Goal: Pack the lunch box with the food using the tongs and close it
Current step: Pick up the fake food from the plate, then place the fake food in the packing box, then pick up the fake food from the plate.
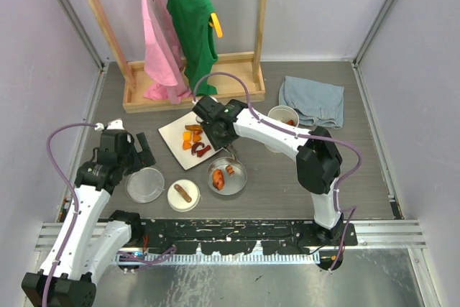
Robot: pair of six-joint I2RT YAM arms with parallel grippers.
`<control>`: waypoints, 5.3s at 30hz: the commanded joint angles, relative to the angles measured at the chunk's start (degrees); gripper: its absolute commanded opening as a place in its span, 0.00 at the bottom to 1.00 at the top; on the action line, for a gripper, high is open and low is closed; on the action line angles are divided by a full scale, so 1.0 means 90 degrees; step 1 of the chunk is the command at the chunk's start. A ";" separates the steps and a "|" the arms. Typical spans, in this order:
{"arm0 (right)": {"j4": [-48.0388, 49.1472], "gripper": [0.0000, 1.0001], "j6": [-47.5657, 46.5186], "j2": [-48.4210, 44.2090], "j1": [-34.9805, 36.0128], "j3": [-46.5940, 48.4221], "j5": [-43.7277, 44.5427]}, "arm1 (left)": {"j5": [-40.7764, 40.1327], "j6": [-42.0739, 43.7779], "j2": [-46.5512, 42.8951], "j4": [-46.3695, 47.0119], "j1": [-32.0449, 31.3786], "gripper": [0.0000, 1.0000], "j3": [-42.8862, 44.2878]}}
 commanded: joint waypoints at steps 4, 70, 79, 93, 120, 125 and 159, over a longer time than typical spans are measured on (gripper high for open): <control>-0.0012 0.46 -0.0184 -0.0062 -0.0101 0.0347 0.0324 | -0.0072 -0.0010 -0.0121 0.0249 0.0024 0.98 0.0094; -0.1149 0.32 0.0689 -0.3694 0.0581 -0.2110 -0.1473 | 0.0232 0.0077 -0.0140 0.0408 0.0018 0.98 -0.0010; -0.1054 0.32 0.0814 -0.4198 0.0756 -0.2996 -0.1890 | 0.0241 0.0074 -0.0159 0.0407 0.0023 0.98 -0.0003; -0.0827 0.36 0.0943 -0.3865 0.0774 -0.3107 -0.1707 | 0.0243 0.0069 -0.0169 0.0407 0.0023 0.98 -0.0004; -0.0320 0.48 0.0965 -0.4139 0.0772 -0.2446 -0.1106 | 0.0296 0.0071 -0.0097 0.0417 0.0023 0.98 -0.0014; -0.0138 0.48 0.1025 -0.3980 0.0772 -0.2187 -0.0791 | 0.0291 0.0064 -0.0091 0.0407 0.0024 0.98 -0.0006; -0.0038 0.53 0.0643 -0.1123 0.0573 -0.0705 -0.1152 | 0.0205 0.0073 -0.0148 0.0397 0.0023 0.98 -0.0013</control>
